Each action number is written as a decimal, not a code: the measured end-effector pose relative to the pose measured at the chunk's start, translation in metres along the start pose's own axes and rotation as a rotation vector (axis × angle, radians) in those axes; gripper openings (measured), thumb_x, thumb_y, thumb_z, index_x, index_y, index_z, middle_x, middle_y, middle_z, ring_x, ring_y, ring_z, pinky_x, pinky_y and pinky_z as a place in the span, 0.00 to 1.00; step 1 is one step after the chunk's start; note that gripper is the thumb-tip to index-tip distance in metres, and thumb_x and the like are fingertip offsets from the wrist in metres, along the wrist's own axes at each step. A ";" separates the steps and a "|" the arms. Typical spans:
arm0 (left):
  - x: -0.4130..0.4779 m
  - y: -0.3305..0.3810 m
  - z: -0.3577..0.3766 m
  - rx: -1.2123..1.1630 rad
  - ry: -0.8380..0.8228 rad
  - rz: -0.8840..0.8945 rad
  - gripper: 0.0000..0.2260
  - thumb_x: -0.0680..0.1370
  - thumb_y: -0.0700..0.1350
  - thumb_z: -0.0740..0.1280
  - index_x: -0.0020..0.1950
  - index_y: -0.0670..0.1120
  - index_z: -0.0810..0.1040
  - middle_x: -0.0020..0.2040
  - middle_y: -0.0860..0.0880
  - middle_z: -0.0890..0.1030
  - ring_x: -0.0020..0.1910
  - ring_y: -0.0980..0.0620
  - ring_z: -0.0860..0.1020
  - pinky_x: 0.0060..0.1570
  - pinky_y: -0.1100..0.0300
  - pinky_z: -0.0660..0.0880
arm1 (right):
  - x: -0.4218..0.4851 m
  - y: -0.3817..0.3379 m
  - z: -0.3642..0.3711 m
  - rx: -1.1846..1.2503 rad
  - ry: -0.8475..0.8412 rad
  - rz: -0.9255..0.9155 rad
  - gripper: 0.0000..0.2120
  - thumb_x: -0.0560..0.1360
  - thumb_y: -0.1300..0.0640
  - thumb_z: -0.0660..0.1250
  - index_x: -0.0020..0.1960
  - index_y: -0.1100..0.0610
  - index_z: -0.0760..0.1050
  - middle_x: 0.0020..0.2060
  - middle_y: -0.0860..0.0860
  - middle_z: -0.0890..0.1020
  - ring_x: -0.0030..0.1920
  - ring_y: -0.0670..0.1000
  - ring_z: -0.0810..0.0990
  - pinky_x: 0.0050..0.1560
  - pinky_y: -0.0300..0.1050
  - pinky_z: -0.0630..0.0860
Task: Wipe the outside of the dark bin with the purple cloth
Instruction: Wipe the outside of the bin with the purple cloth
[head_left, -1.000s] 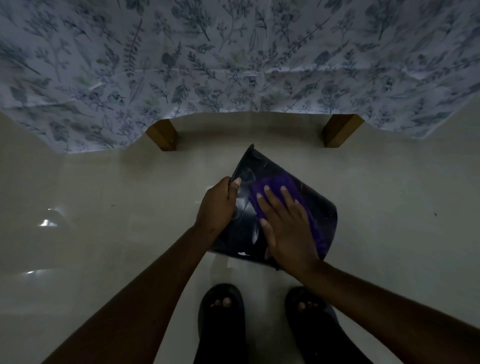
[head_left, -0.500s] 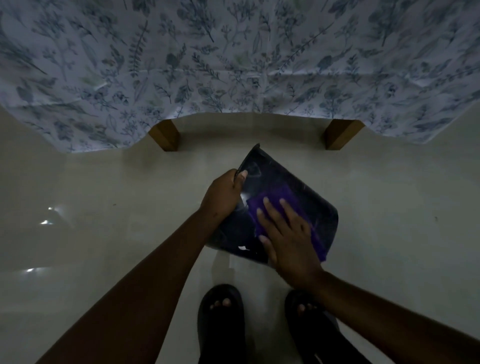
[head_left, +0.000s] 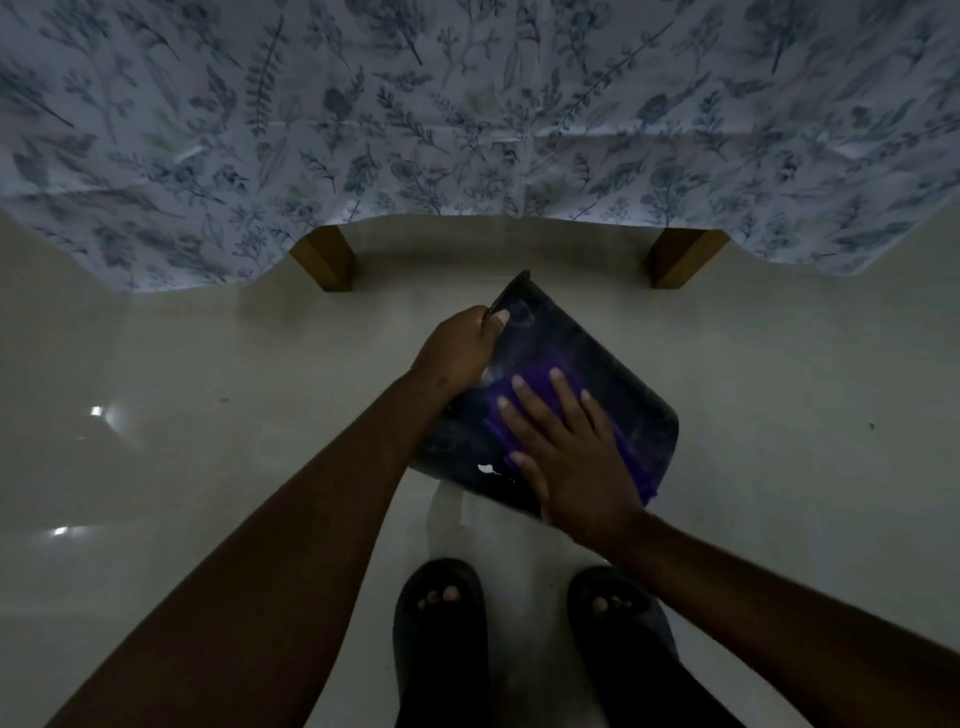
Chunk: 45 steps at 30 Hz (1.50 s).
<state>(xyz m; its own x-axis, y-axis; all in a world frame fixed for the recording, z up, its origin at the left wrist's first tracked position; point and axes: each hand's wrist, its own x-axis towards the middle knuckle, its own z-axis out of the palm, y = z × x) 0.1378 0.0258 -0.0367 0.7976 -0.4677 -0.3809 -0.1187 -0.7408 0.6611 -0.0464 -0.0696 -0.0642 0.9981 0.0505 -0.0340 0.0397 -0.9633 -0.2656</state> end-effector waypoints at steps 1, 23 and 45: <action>0.002 0.003 -0.001 -0.003 -0.006 -0.002 0.19 0.83 0.53 0.53 0.56 0.42 0.77 0.50 0.42 0.81 0.48 0.44 0.79 0.46 0.56 0.72 | 0.008 0.006 -0.002 0.011 0.005 -0.019 0.26 0.82 0.43 0.44 0.78 0.48 0.49 0.79 0.49 0.51 0.79 0.57 0.45 0.76 0.58 0.46; -0.016 -0.005 0.001 -0.044 0.094 0.089 0.17 0.83 0.54 0.53 0.52 0.45 0.75 0.43 0.50 0.77 0.43 0.50 0.76 0.43 0.59 0.68 | 0.041 0.037 -0.011 0.050 0.076 0.241 0.25 0.82 0.45 0.48 0.77 0.50 0.55 0.77 0.51 0.59 0.78 0.55 0.53 0.75 0.56 0.54; 0.003 0.022 0.006 0.019 0.032 0.124 0.17 0.82 0.53 0.55 0.49 0.42 0.77 0.42 0.47 0.79 0.41 0.48 0.77 0.40 0.57 0.69 | 0.055 0.060 -0.023 0.385 0.244 0.432 0.21 0.82 0.51 0.53 0.73 0.56 0.66 0.69 0.54 0.73 0.69 0.54 0.72 0.68 0.50 0.69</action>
<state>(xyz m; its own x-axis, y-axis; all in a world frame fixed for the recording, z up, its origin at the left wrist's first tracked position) 0.1336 0.0051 -0.0274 0.7944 -0.5409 -0.2762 -0.2284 -0.6874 0.6894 0.0115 -0.1307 -0.0597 0.9040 -0.4274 -0.0068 -0.3436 -0.7172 -0.6063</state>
